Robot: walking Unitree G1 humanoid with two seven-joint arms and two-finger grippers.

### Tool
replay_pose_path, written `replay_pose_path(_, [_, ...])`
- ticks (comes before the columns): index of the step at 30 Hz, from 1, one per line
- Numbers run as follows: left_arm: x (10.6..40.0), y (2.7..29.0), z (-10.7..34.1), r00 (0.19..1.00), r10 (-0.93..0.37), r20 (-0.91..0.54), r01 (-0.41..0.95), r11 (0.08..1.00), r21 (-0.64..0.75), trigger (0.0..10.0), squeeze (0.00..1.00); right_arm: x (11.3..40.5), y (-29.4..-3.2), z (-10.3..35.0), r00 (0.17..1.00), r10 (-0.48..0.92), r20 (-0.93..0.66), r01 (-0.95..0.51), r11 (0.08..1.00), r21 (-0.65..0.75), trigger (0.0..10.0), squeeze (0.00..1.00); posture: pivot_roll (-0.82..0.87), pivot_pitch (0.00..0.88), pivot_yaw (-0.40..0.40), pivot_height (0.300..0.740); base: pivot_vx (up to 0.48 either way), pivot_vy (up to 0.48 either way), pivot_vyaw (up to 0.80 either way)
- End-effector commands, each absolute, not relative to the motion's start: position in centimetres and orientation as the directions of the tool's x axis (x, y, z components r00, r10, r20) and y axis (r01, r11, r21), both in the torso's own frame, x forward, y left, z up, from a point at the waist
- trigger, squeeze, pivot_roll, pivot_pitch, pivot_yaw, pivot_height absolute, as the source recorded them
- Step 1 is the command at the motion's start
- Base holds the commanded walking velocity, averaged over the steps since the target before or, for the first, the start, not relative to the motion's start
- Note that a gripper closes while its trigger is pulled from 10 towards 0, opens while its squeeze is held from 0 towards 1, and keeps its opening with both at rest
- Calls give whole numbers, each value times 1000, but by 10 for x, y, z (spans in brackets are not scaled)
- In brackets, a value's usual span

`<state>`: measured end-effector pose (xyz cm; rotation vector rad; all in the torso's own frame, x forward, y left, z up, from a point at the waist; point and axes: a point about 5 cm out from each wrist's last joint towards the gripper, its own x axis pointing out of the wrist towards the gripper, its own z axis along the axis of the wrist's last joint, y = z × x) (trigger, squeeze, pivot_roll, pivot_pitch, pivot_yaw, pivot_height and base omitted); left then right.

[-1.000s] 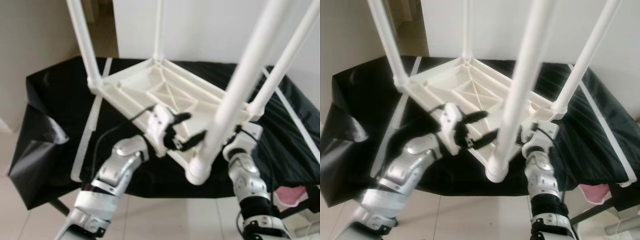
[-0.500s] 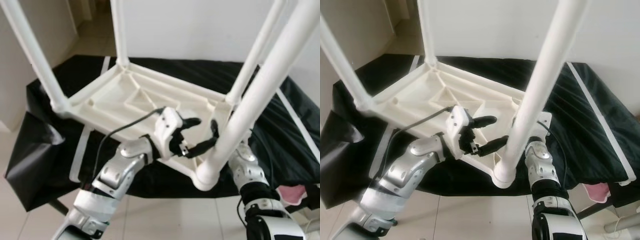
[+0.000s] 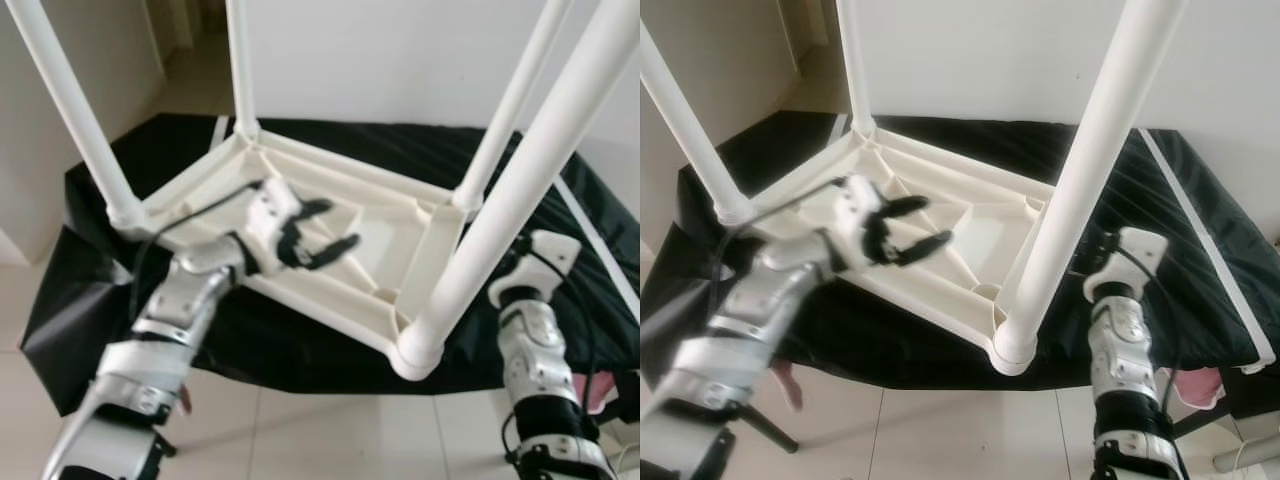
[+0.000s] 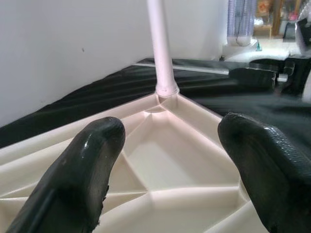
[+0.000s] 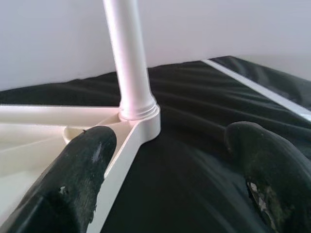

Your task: Building children table

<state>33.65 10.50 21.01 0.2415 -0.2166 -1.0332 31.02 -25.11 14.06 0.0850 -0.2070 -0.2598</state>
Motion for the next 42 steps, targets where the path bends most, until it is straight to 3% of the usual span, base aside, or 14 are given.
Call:
replay_pose_path(1, [342, 119, 205, 541, -841, 10, 789, 511, 341, 10000, 0, 302, -258, 142, 948, -252, 197, 239, 967, 84, 10000, 0, -32, 0, -20, 740, 0, 0, 0])
replay_pose_path(7, [347, 143, 198, 604, -795, -57, 749, 542, 381, 10000, 0, 292, -263, 144, 951, -234, 203, 227, 972, 57, 10000, 0, -46, 3, -11, 740, 0, 0, 0])
replay_pose_path(10, [347, 183, 186, 723, -686, -80, 655, 643, 397, 10000, 0, 281, -268, 150, 950, -219, 223, 213, 976, 51, 10000, 0, -65, 12, 10, 740, 0, 0, 0])
replay_pose_path(13, [346, 188, 184, 734, -675, -75, 644, 657, 392, 10000, 0, 279, -268, 151, 949, -217, 227, 210, 976, 53, 10000, 0, -65, 12, 10, 740, 0, 0, 0])
replay_pose_path(18, [322, 192, 163, 673, -730, -122, 724, 616, 310, 10000, 0, 267, -261, 156, 958, -145, 249, 132, 989, 67, 10000, 0, -65, 29, 10, 740, 0, 0, 0])
replay_pose_path(21, [305, 189, 153, 592, -790, -162, 797, 545, 259, 10000, 0, 254, -253, 155, 977, -10, 214, 4, 1000, 27, 10000, 0, -61, 39, 1, 740, 0, 0, 0])
replay_pose_path(23, [305, 189, 153, 592, -790, -162, 797, 545, 259, 10000, 0, 254, -253, 155, 977, -10, 214, 4, 1000, 27, 10000, 0, -61, 39, 1, 740, 0, 0, 0])
replay_pose_path(24, [291, 183, 143, 523, -830, -196, 848, 481, 224, 10000, 0, 238, -251, 149, 983, 124, 137, -122, 992, -29, 10000, 0, -55, 44, -3, 740, 0, 0, 0])
replay_pose_path(28, [283, 176, 137, 486, -848, -211, 869, 442, 225, 10000, 0, 225, -254, 147, 976, 205, 73, -201, 978, -54, 10000, 0, -55, 49, -2, 740, 0, 0, 0])
replay_pose_path(31, [271, 163, 131, 433, -874, -220, 898, 396, 194, 10000, 0, 205, -258, 149, 917, 391, -77, -397, 912, -99, 10000, 0, -61, 58, 2, 740, 0, 0, 0])
replay_pose_path(38, [257, 152, 130, 374, -897, -236, 924, 339, 174, 10000, 0, 193, -256, 154, 828, 524, -201, -550, 829, -106, 10000, 0, -62, 60, 3, 740, 0, 0, 0])
replay_pose_path(40, [246, 140, 133, 325, -919, -223, 943, 295, 157, 10000, 0, 187, -249, 157, 730, 628, -270, -669, 737, -95, 10000, 0, -60, 60, -1, 740, 0, 0, 0])
replay_pose_path(42, [244, 137, 134, 316, -923, -219, 945, 287, 157, 10000, 0, 187, -247, 158, 711, 647, -277, -689, 719, -89, 10000, 0, -60, 60, -1, 740, 0, 0, 0])
